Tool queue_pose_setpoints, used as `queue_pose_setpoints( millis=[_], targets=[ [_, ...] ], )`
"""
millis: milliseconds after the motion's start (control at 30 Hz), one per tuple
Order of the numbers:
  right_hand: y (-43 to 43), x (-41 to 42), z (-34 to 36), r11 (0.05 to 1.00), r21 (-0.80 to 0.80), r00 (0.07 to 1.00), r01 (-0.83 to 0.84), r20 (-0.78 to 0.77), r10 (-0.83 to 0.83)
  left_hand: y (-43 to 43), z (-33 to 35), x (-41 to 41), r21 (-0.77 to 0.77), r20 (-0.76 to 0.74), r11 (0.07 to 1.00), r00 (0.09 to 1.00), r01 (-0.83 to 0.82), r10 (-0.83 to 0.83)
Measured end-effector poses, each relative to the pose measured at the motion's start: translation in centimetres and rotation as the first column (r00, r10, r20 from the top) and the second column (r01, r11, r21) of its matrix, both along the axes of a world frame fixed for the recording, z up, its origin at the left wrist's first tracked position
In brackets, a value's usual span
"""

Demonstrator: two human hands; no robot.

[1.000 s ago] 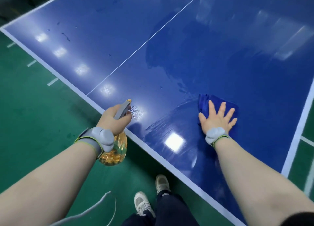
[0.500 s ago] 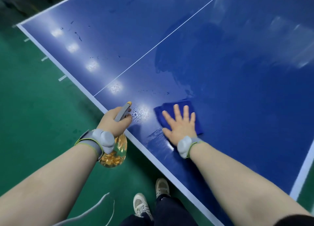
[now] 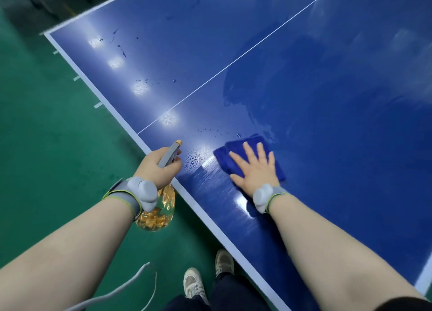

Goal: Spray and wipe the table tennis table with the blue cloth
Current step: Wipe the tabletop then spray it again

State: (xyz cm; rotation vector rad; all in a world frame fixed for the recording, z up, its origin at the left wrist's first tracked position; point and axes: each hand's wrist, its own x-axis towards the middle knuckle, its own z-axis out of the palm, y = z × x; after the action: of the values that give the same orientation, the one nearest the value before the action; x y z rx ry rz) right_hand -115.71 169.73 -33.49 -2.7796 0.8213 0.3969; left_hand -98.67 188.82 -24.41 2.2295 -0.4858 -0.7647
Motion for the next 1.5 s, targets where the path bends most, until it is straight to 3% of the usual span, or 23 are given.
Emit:
queue_pose_setpoints(
  millis=[67, 167, 300, 500, 667, 867, 1033, 1100, 1200, 1300, 1400, 1500],
  targets=[
    [-3.7, -1.0, 0.0, 0.972, -0.016, 0.972, 0.234, -0.013, -0.234, -0.1, 0.1, 0.3, -0.008, -0.007, 1.0, 1.0, -0.013, 0.013],
    [-8.2, -2.0, 0.1, 0.848, 0.035, 0.849, 0.528, -0.043, -0.527, -0.1, 0.1, 0.7, 0.008, 0.02, 1.0, 1.0, -0.017, 0.017],
    [-9.5, -0.7, 0.1, 0.811, 0.026, 0.809, 0.585, -0.088, -0.581, 0.1, 0.3, 1.5, 0.02, 0.048, 0.999, 0.998, -0.029, 0.028],
    [-7.3, 2.4, 0.0, 0.925, 0.027, 0.925, 0.378, -0.058, -0.376, 0.8, 0.4, 2.5, 0.031, 0.033, 0.998, 0.998, -0.059, 0.057],
    [0.1, 6.8, 0.4, 0.999, 0.039, 0.999, -0.023, -0.041, 0.024, 1.1, 0.5, 4.1, 0.027, 0.023, 0.999, 0.999, -0.041, 0.04],
    [7.9, 8.6, 0.1, 0.898, 0.106, 0.902, -0.426, -0.021, 0.43, 1.5, 0.3, 6.2, 0.036, 0.011, 0.999, 1.0, 0.012, -0.012],
    [6.1, 9.0, -0.2, 0.822, 0.089, 0.826, -0.563, 0.028, 0.563, 1.5, 0.2, 8.7, 0.029, 0.014, 0.997, 0.997, 0.071, -0.071],
    [4.3, 9.1, 0.0, 0.898, 0.057, 0.899, -0.437, 0.004, 0.438, 1.4, 0.3, 9.9, 0.008, 0.007, 0.996, 0.996, 0.094, -0.094],
    [0.3, 8.4, 0.1, 0.999, -0.01, 0.999, 0.046, -0.026, -0.046, 1.2, 0.5, 11.7, 0.038, 0.013, 0.991, 0.992, 0.128, -0.128],
    [-3.2, 7.3, 0.0, 0.88, 0.001, 0.877, 0.476, -0.078, -0.474, 1.3, 0.4, 13.6, 0.07, 0.018, 0.981, 0.983, 0.183, -0.185],
    [-3.7, 8.2, -0.1, 0.784, -0.005, 0.78, 0.62, -0.102, -0.617, 1.7, 0.4, 15.2, 0.07, -0.002, 0.97, 0.972, 0.234, -0.234],
    [-1.6, 10.8, -0.2, 0.793, -0.003, 0.789, 0.609, -0.094, -0.607, 1.9, 0.4, 17.0, 0.07, -0.024, 0.963, 0.966, 0.26, -0.259]
  ],
)
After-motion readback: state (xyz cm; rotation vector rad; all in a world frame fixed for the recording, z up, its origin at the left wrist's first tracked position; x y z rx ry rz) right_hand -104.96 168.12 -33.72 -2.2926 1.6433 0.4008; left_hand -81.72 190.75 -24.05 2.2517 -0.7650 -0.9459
